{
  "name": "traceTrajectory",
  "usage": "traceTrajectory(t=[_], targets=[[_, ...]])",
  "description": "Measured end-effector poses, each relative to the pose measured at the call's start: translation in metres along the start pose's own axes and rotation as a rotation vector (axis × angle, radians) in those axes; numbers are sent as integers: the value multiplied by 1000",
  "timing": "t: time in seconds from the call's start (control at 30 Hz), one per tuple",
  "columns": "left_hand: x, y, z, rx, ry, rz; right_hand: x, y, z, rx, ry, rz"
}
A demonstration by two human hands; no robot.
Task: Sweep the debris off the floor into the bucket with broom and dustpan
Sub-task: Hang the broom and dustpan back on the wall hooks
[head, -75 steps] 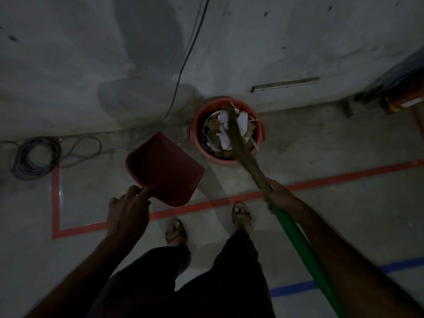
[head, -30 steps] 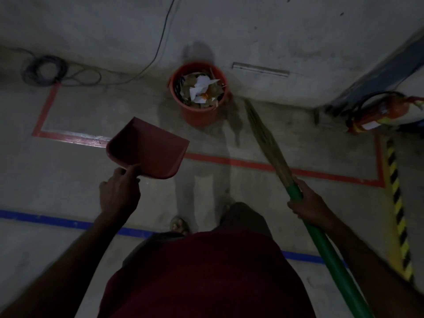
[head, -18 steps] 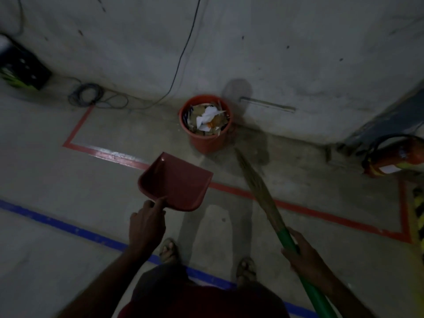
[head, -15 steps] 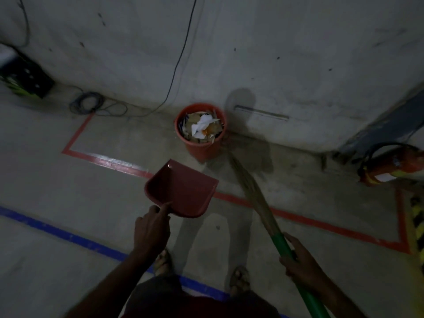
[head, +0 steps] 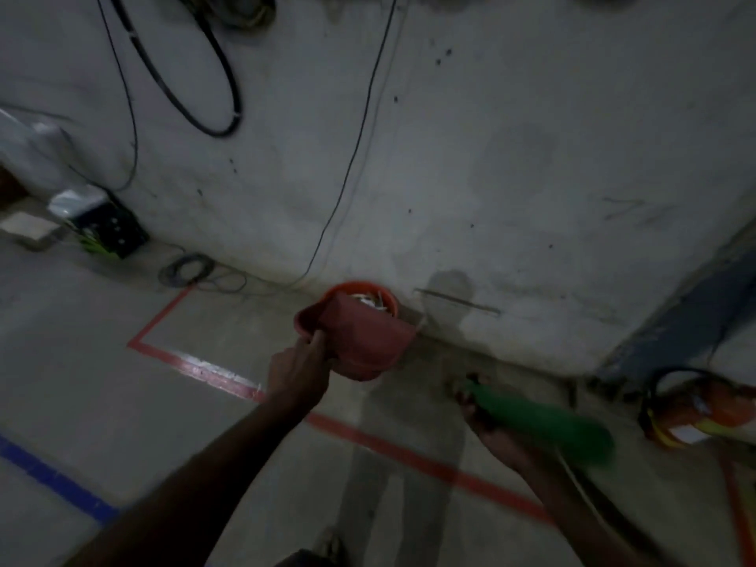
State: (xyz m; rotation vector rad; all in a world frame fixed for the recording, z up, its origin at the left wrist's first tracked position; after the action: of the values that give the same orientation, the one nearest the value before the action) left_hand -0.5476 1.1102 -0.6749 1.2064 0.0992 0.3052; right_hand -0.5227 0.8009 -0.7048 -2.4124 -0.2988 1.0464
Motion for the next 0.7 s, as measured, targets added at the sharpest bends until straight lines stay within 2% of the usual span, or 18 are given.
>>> traceTrajectory(t=[0.07, 0.13, 0.2, 0.3, 0.4, 0.53, 0.57, 0.63, 0.7], targets=[[29, 19, 4, 35, 6, -4, 14, -39, -29, 4, 71, -61], [54, 38, 4, -34, -7, 11, 25, -70, -53, 3, 135, 23], [76, 58, 9, -102, -41, -11, 39, -94, -72, 140, 135, 90], [106, 99, 28, 37, -110, -91, 38, -134, -105, 309, 160, 30], [142, 145, 43, 84, -183, -99, 34, -174, -142, 340, 260, -86], [189, 210, 69, 98, -377, -122, 20, -229, -184, 188, 401, -266], [197, 228, 80, 142, -425, -129, 14, -241, -194, 126, 432, -262], [207, 262, 106, 219, -500, -141, 3, -258, -215, -64, 489, -135], [213, 298, 134, 232, -541, -151, -6, -265, -241, -339, 532, 73]])
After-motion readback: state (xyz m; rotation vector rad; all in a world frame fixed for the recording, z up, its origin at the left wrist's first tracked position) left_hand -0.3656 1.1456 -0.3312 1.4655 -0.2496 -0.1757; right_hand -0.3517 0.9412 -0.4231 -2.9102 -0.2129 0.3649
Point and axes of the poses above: each hand's wrist, its own x-axis towards the middle knuckle, its own y-axis out of the back of the hand, z = x × y, the point moved 7 cm from there along x, towards the middle knuckle, and after that the axes turned 12 degrees about -x, right-handed, at the moved point
